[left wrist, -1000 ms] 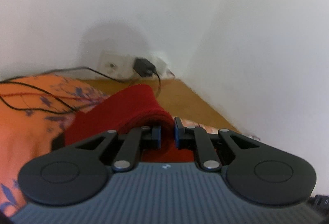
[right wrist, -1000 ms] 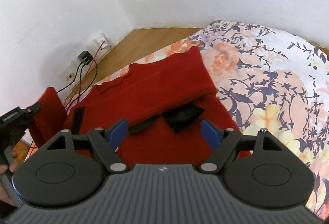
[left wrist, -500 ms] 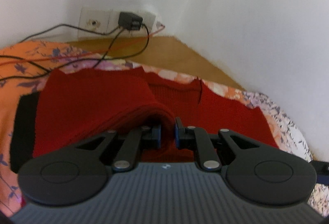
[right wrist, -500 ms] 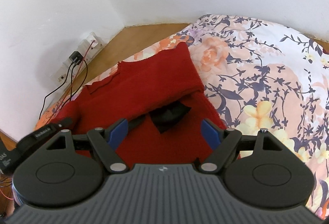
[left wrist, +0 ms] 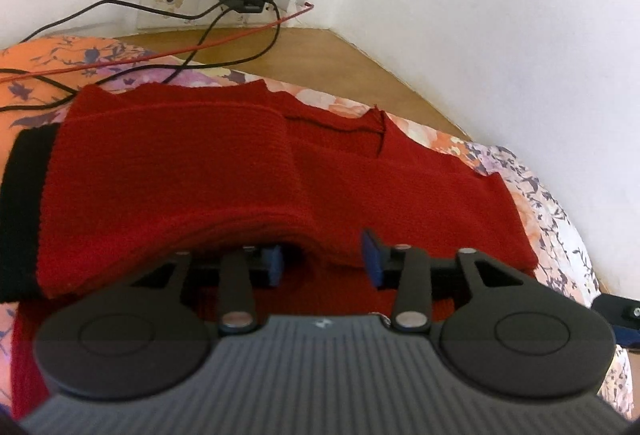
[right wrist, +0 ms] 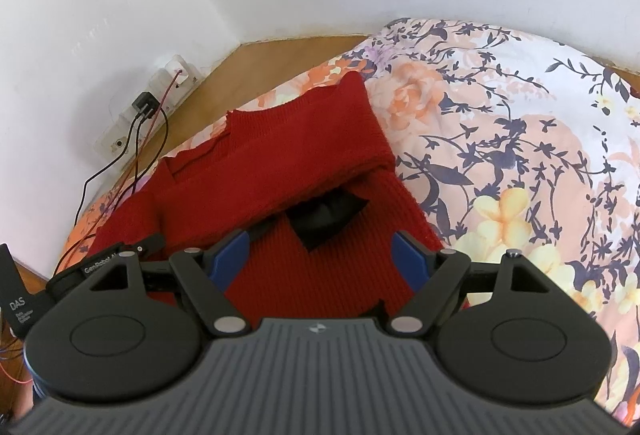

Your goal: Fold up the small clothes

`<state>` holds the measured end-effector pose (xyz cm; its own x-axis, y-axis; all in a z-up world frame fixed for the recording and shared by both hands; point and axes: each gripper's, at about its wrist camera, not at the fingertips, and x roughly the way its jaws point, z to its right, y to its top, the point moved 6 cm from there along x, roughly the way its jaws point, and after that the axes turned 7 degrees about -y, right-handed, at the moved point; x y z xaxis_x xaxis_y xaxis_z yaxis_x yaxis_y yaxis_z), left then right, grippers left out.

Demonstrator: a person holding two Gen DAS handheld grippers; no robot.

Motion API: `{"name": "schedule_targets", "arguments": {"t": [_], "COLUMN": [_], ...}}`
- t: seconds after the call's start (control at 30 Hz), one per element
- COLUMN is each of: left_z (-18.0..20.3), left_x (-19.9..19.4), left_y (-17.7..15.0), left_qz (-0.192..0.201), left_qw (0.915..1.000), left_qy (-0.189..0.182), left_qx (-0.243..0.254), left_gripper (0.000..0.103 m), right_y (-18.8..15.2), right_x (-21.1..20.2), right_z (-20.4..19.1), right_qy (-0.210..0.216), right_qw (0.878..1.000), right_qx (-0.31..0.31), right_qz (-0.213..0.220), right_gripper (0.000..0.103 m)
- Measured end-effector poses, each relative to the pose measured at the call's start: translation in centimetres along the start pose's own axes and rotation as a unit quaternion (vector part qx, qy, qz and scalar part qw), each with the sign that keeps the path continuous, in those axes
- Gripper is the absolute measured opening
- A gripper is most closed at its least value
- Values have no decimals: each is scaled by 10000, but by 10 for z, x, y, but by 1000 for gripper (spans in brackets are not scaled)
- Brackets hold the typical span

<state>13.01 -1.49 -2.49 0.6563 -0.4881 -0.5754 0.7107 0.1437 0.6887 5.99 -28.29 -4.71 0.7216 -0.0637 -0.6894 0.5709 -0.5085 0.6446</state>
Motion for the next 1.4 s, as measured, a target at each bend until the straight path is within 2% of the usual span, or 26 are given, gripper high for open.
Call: {"name": "schedule_targets", "arguments": {"t": [0.23,0.33,0.47,0.67,0.93,1.2,1.3,1.4], "left_z": [4,1,-11,-39,-71,-100,-106,-110], "left_x": [-21,-36,-61,-88,-114,-120,-117,-109], "left_y": [-2,-5,-9,-13,-16,-24,-23,-22], "left_qz": [-260,-361,-260,-139,9,-47,-57,-105], "left_qw": [9995,9992,9994,9995,9987,9975,9973,9970], "left_qy": [-168,-122,0,298,498,682,723,762], "left_qx": [61,151,229,24,-70,-198,-131,-80], "left_gripper": [46,46,46,46,46,46,46,46], "right_y": [0,-1,-2,-10,-19,-22,-21,-22], "right_x": [2,4,6,13,38,81,99,113], "right_z": [-6,-14,-29,-67,-131,-194,-209,-218], "right_qy": [74,134,282,509,779,1009,1136,1085], "right_qw": [9999,9997,9991,9965,9898,9795,9784,9779], "right_qx": [-96,-173,-282,-599,-1077,-1488,-1391,-1412], "right_qz": [-41,-76,-151,-287,-516,-906,-1025,-1097], "right_gripper": [84,84,84,84,84,84,84,84]}}
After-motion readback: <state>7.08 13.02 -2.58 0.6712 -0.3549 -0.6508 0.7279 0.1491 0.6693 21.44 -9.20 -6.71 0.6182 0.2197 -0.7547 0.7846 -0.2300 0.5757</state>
